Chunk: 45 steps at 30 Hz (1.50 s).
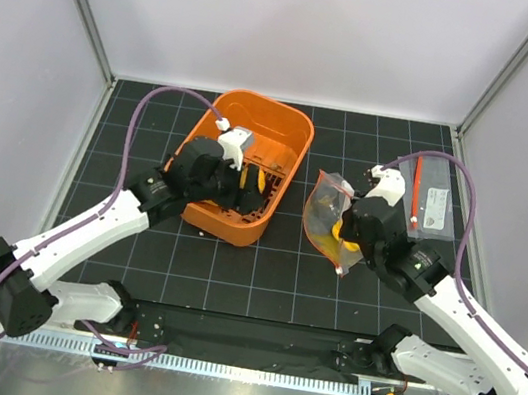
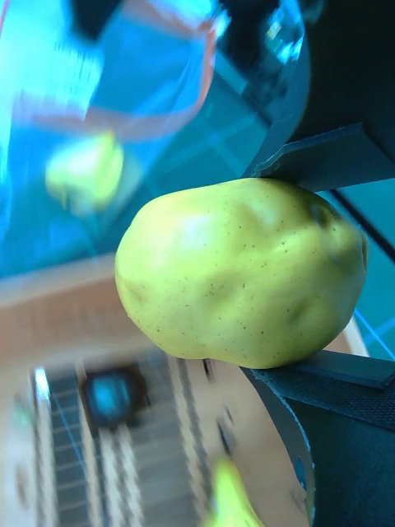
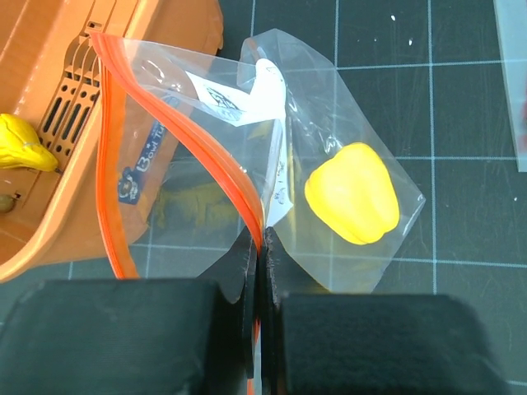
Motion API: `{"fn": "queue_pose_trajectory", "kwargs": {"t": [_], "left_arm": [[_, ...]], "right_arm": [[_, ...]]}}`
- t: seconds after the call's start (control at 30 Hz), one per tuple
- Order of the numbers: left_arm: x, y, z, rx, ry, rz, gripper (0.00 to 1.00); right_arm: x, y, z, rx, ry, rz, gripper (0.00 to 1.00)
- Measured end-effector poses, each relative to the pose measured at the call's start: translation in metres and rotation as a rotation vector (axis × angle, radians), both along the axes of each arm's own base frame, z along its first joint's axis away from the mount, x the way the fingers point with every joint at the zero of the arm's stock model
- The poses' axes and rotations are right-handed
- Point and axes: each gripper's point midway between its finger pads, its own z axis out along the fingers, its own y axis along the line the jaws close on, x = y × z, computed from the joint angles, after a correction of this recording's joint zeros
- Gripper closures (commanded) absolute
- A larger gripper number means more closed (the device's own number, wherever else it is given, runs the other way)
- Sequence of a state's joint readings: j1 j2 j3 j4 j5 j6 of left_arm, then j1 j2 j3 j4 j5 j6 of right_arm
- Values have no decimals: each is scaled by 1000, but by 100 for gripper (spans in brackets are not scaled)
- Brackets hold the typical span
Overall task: Place the food in the zip-top bag and seal the zipper
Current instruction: Place the fake fruit in the zipper food storage bag.
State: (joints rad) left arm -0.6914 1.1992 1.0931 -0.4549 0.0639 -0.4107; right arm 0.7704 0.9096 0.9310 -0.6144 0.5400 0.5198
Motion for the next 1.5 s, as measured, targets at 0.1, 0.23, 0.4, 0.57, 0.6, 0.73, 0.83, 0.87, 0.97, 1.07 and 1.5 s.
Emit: {"fn": "queue_pose_trajectory", "kwargs": {"t": [0.1, 0.23, 0.4, 0.57, 0.6, 0.73, 0.83, 0.87, 0.97, 1.07, 1.5], "left_arm": [[-16, -24, 17, -78, -27, -109, 99], [-32, -52, 26, -127, -29, -226, 98], [-37, -97, 31, -169, -29, -338, 99], [-34, -131, 34, -205, -32, -393, 99], [-33, -136, 36, -218, -33, -398, 99], [-27, -153, 45, -260, -39, -412, 99], [-24, -158, 50, -278, -50, -409, 99], [-24, -158, 52, -281, -54, -408, 99], [-23, -159, 55, -287, -66, -400, 99], [-26, -161, 58, -295, -67, -409, 98], [-29, -206, 49, -322, -31, -444, 98]], "right_arm": [[2, 4, 5, 17, 5, -5, 99], [1, 9, 16, 78, 12, -17, 99], [-4, 15, 25, 183, 26, -35, 99], [-8, 18, 31, 256, 38, -48, 99], [-9, 18, 31, 266, 39, -51, 99], [-10, 19, 33, 298, 37, -60, 99], [-12, 17, 31, 312, 35, -66, 99], [-13, 16, 30, 313, 34, -70, 99], [-13, 15, 29, 317, 33, -80, 99], [-12, 13, 29, 321, 29, -88, 99], [-22, -16, 39, 365, -64, -158, 99]]}}
